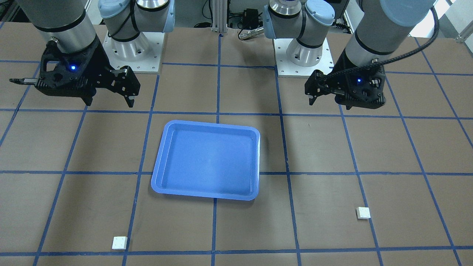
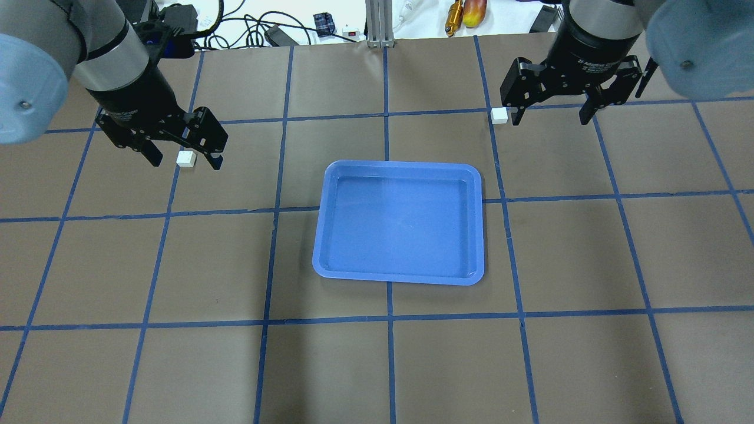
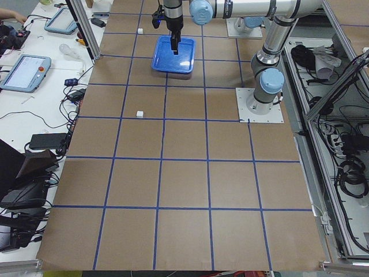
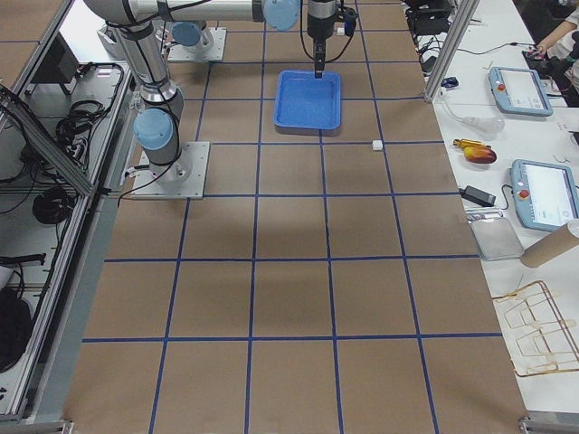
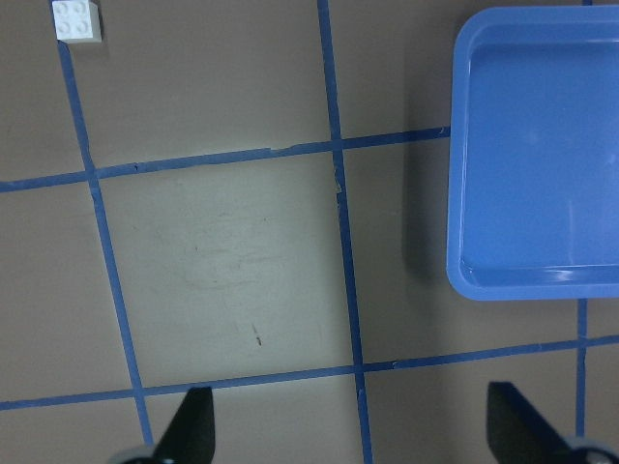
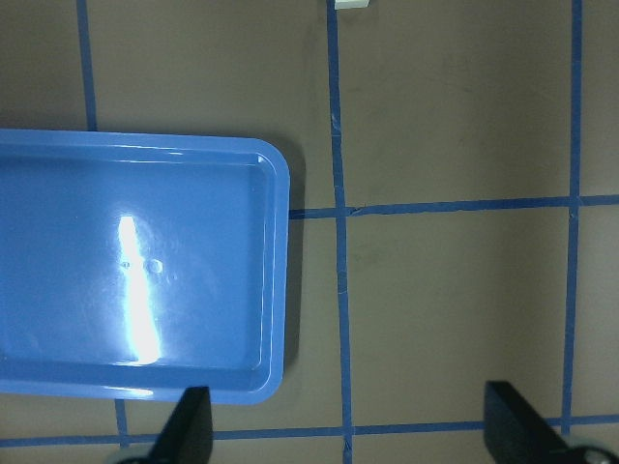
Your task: Assemble white blocks and place on blue tray
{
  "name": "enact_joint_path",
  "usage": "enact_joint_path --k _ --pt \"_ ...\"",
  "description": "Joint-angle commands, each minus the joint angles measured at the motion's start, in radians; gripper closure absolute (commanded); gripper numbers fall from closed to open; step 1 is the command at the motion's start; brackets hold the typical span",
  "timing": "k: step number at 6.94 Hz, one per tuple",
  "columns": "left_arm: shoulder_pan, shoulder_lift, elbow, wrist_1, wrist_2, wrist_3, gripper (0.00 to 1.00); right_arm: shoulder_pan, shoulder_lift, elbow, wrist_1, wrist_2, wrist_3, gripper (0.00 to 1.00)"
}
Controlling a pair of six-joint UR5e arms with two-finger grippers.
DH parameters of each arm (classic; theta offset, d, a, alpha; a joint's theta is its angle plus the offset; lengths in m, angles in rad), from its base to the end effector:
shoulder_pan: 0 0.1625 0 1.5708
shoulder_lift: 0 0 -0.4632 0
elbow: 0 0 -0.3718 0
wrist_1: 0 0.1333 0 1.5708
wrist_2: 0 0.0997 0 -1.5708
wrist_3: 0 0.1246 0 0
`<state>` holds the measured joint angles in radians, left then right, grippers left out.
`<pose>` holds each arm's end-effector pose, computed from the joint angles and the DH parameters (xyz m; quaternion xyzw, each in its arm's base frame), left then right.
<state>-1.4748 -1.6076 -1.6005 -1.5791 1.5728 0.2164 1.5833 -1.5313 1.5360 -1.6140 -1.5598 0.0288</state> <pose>-0.0866 -0.4887 0.4690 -0.0602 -0.9975 -0.0371 0.0048 0.1408 -0.4928 0.5029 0.0080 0.9998 -0.0191 0.0059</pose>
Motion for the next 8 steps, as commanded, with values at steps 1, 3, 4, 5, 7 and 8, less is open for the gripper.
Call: enact_joint_path --k 1,3,4,5,7,8 --pt "0.097 -0.076 0.011 0.081 0.003 0.117 0.0 0.0 0.054 -0.063 -0.004 0.001 -0.369 0.0" --pt "0.184 -0.188 0.011 0.231 0.009 0.21 0.0 0.0 0.193 -0.143 -0.039 0.004 -0.744 0.0" --pt "0.208 -0.254 0.014 0.307 0.01 0.21 0.0 -0.005 0.27 -0.187 -0.087 0.004 -0.935 0.0" --pt "0.226 -0.314 0.02 0.335 0.01 0.213 0.0 -0.034 0.34 -0.233 -0.172 0.016 -1.11 0.0" --pt "0.241 -0.433 0.045 0.436 0.001 0.227 0.0 -0.136 0.468 -0.298 -0.21 0.172 -1.419 0.0" --pt "0.241 -0.484 0.066 0.453 0.001 0.254 0.0 -0.226 0.512 -0.307 -0.222 0.326 -1.519 0.0"
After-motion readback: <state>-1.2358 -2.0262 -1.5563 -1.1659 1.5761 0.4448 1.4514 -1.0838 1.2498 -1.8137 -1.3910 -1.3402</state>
